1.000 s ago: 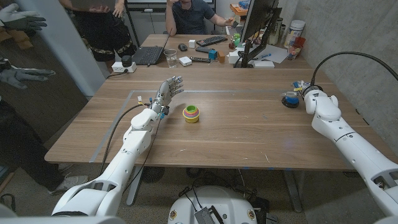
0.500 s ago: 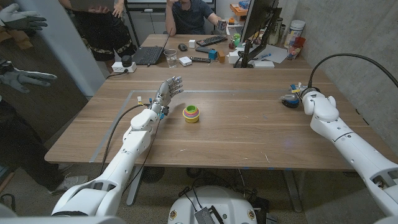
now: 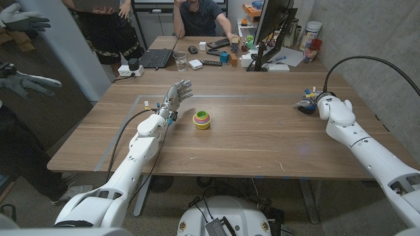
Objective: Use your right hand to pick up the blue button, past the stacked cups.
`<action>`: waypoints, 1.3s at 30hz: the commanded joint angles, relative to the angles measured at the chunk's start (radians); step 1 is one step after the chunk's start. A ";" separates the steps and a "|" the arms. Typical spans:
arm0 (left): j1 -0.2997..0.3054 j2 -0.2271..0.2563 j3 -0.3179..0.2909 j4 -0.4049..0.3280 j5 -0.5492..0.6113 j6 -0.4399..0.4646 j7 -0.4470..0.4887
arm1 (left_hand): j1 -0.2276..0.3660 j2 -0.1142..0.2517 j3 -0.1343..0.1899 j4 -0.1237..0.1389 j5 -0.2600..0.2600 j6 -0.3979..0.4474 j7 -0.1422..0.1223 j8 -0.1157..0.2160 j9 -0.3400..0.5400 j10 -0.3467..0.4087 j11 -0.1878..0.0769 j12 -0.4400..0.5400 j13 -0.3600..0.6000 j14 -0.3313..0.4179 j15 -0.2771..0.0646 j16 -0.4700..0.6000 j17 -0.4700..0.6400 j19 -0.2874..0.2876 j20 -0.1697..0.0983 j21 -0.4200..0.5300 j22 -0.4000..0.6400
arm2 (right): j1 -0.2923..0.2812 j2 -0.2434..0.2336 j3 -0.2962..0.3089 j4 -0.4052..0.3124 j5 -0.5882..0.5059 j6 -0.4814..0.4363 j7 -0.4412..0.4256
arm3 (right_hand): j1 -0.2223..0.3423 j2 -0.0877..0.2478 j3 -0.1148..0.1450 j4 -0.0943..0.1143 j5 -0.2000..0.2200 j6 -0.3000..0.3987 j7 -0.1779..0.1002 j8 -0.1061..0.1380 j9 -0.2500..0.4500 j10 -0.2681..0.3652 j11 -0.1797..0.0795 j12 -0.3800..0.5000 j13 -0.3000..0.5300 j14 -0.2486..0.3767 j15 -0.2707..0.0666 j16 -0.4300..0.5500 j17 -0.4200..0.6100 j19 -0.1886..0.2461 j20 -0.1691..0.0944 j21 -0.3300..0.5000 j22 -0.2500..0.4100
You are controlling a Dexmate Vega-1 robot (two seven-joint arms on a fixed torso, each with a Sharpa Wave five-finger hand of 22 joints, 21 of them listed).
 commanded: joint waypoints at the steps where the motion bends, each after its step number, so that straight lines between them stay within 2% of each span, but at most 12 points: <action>1: -0.005 0.000 -0.001 0.010 0.000 -0.006 -0.008 | -0.007 -0.002 -0.006 0.001 0.002 -0.003 0.000 0.002 0.005 0.000 0.000 -0.001 0.003 -0.004 0.002 0.002 0.004 0.003 0.005 -0.003 0.002 | 0.008 -0.002 -0.005 0.009 0.016 0.023 -0.003 | 0.031 0.035 0.020 -0.004 0.004 0.056 -0.006 0.014 0.004 0.072 0.001 0.016 0.005 0.085 -0.032 0.027 0.011 0.121 -0.013 0.031 0.001; 4: -0.006 -0.003 -0.003 0.013 -0.001 -0.008 -0.006 | -0.008 -0.003 -0.007 0.002 0.002 -0.004 0.000 0.002 0.005 0.000 -0.002 -0.001 0.003 -0.005 0.002 0.002 0.005 0.003 0.004 -0.004 0.002 | 0.008 -0.002 -0.003 0.010 0.021 0.026 -0.005 | 0.044 0.056 0.030 -0.003 0.006 0.081 -0.009 0.017 0.003 0.108 0.001 0.023 0.006 0.134 -0.046 0.046 0.018 0.159 -0.037 0.040 0.003; 7: -0.005 -0.002 -0.002 0.011 -0.001 -0.011 -0.009 | -0.009 -0.003 -0.008 0.002 0.002 -0.004 0.000 0.002 0.005 0.000 -0.001 -0.001 0.003 -0.006 0.002 0.002 0.005 0.003 0.004 -0.004 0.002 | 0.009 -0.004 -0.005 0.011 0.018 0.027 -0.004 | 0.066 0.082 0.043 -0.008 0.006 0.111 -0.010 0.021 0.002 0.151 -0.008 0.032 0.007 0.176 -0.060 0.066 0.029 0.200 -0.085 0.052 0.005; 13: -0.004 -0.004 -0.005 0.012 -0.003 -0.015 -0.010 | -0.011 -0.005 -0.010 0.003 0.001 -0.005 -0.001 0.001 0.005 -0.002 0.000 -0.001 0.003 -0.009 0.002 0.001 0.005 0.003 0.004 -0.006 0.002 | 0.007 -0.003 -0.005 0.014 0.018 0.042 -0.047 | 0.161 0.139 0.074 -0.032 0.003 0.203 0.004 0.034 0.001 0.256 -0.012 0.055 0.013 0.349 -0.119 0.166 0.081 0.306 -0.179 0.093 0.014; 15: -0.003 -0.003 -0.004 0.011 -0.001 -0.014 -0.009 | -0.012 -0.006 -0.011 0.004 0.001 -0.006 -0.001 0.001 0.005 -0.003 0.001 -0.001 0.003 -0.009 0.002 0.001 0.005 0.003 0.004 -0.006 0.002 | -0.004 0.002 0.006 0.017 0.030 0.059 -0.103 | 0.216 0.156 0.084 -0.042 0.004 0.258 0.013 0.042 0.001 0.307 -0.015 0.076 0.022 0.434 -0.148 0.224 0.123 0.346 -0.226 0.119 0.026; 18: -0.001 -0.003 -0.004 0.009 -0.002 -0.015 -0.008 | -0.014 -0.007 -0.013 0.005 0.000 -0.007 -0.001 0.001 0.005 -0.003 0.002 -0.001 0.003 -0.011 0.000 0.001 0.006 0.001 0.005 -0.007 0.002 | 0.000 0.002 0.002 0.018 0.028 0.061 -0.100 | 0.361 0.167 0.103 -0.057 0.007 0.327 0.032 0.044 0.003 0.386 -0.027 0.120 0.045 0.540 -0.209 0.336 0.225 0.375 -0.297 0.178 0.076; 23: -0.001 -0.002 -0.005 0.010 0.000 -0.016 -0.007 | -0.016 -0.009 -0.016 0.006 0.000 -0.007 0.000 0.001 0.005 -0.005 0.006 -0.002 0.003 -0.017 0.001 -0.001 0.006 -0.001 0.004 -0.009 0.002 | 0.002 0.004 0.008 0.023 0.043 0.073 -0.103 | 0.553 0.178 0.100 -0.056 0.004 0.383 0.051 0.027 0.011 0.451 -0.029 0.186 0.084 0.589 -0.261 0.484 0.414 0.377 -0.372 0.278 0.171; 25: -0.001 -0.004 -0.006 0.010 -0.001 -0.019 -0.005 | -0.018 -0.010 -0.017 0.007 -0.001 -0.007 0.000 0.001 0.005 -0.006 0.004 -0.002 0.003 -0.021 0.000 -0.002 0.006 -0.002 0.003 -0.010 0.002 | 0.000 0.006 0.008 0.022 0.041 0.071 -0.118 | 0.597 0.182 0.107 -0.058 0.005 0.396 0.053 0.026 0.013 0.454 -0.029 0.195 0.090 0.594 -0.269 0.500 0.441 0.377 -0.390 0.293 0.181; 28: -0.003 -0.004 -0.006 0.013 -0.001 -0.024 -0.007 | -0.020 -0.011 -0.019 0.008 -0.001 -0.007 0.000 0.001 0.005 -0.006 0.006 -0.001 0.003 -0.025 -0.001 -0.003 0.007 -0.002 0.003 -0.011 0.002 | -0.009 0.008 0.012 0.022 0.038 0.076 -0.162 | 0.746 0.187 0.133 -0.062 0.007 0.438 0.058 0.026 0.021 0.455 -0.040 0.216 0.110 0.614 -0.281 0.533 0.511 0.364 -0.423 0.328 0.204; 32: -0.003 -0.001 -0.004 0.015 0.005 -0.029 -0.005 | -0.021 -0.013 -0.021 0.009 -0.002 -0.007 0.002 0.001 0.005 -0.007 0.009 -0.001 0.003 -0.035 -0.002 -0.006 0.007 -0.003 0.001 -0.012 0.002 | -0.020 0.012 0.024 0.019 0.047 0.090 -0.216 | 0.862 0.189 0.137 -0.049 0.002 0.535 0.086 0.044 0.032 0.492 -0.043 0.252 0.137 0.636 -0.280 0.544 0.575 0.347 -0.428 0.370 0.227; 36: -0.003 -0.001 -0.005 0.017 0.001 -0.026 -0.010 | -0.023 -0.015 -0.024 0.010 -0.002 -0.006 0.002 0.002 0.005 -0.007 0.010 -0.001 0.003 -0.043 -0.002 -0.008 0.006 -0.006 -0.003 -0.015 0.002 | -0.027 0.010 0.032 0.011 0.050 0.104 -0.251 | 0.933 0.198 0.142 -0.046 -0.001 0.608 0.105 0.063 0.046 0.533 -0.041 0.283 0.156 0.656 -0.280 0.537 0.607 0.340 -0.429 0.401 0.237; 39: -0.003 -0.001 -0.005 0.019 0.001 -0.028 -0.011 | -0.024 -0.017 -0.025 0.010 -0.002 -0.006 0.003 0.002 0.005 -0.009 0.010 -0.002 0.003 -0.048 -0.002 -0.009 0.006 -0.005 -0.004 -0.015 0.002 | -0.024 0.009 0.034 0.002 0.052 0.105 -0.242 | 0.940 0.202 0.141 -0.040 -0.003 0.629 0.115 0.069 0.049 0.537 -0.037 0.287 0.160 0.661 -0.278 0.532 0.611 0.337 -0.428 0.407 0.239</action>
